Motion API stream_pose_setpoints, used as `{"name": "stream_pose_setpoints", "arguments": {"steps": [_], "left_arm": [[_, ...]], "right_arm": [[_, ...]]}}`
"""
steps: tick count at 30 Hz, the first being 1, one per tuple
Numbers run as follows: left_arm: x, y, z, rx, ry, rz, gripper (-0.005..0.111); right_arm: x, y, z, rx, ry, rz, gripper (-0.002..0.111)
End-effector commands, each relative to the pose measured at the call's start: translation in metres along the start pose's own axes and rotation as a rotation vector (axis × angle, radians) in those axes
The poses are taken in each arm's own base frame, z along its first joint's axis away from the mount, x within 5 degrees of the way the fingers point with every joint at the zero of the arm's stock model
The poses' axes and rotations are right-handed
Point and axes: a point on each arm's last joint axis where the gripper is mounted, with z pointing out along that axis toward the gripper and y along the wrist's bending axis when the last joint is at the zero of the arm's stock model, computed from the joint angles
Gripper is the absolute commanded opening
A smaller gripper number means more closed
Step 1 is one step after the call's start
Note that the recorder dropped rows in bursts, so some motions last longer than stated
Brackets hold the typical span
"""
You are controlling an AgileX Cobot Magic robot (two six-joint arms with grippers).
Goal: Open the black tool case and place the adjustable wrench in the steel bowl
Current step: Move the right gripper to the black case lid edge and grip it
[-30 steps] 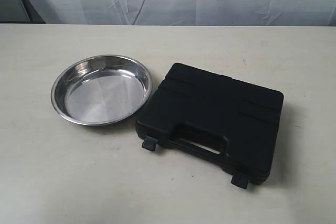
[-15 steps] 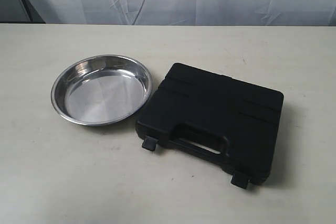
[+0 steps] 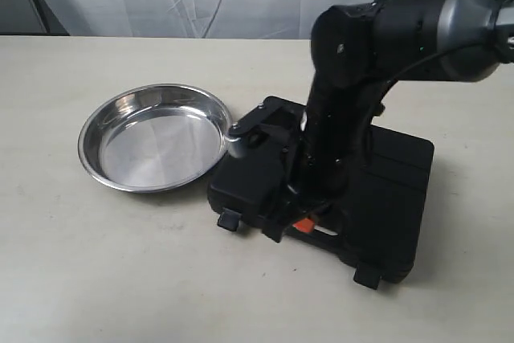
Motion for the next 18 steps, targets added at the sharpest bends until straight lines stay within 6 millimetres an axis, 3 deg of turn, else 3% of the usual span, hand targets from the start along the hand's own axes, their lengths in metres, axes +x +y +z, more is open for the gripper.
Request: {"name": "stream_pose_setpoints", "arguments": {"steps": [1,6,14,18], "left_arm": [[-0.001,0.0,0.0,0.002,-0.005,0.006,0.0],[-0.001,0.0,0.0,0.002,-0.005,0.006,0.0],[-0.001,0.0,0.0,0.002,-0.005,0.006,0.0],[-0.001,0.0,0.0,0.002,-0.005,0.006,0.0]], "right_arm": [[-0.018,0.007,0.001,0.14,-0.145,0.023,-0.001],[-0.013,0.004,0.015,0.189,-0.177,0.063,0.0],[0.002,0.0,0.029,0.233,-0.115,0.055,0.033],[0.002,-0.001,0.029,0.244,-0.117,0.067,0.034]]}}
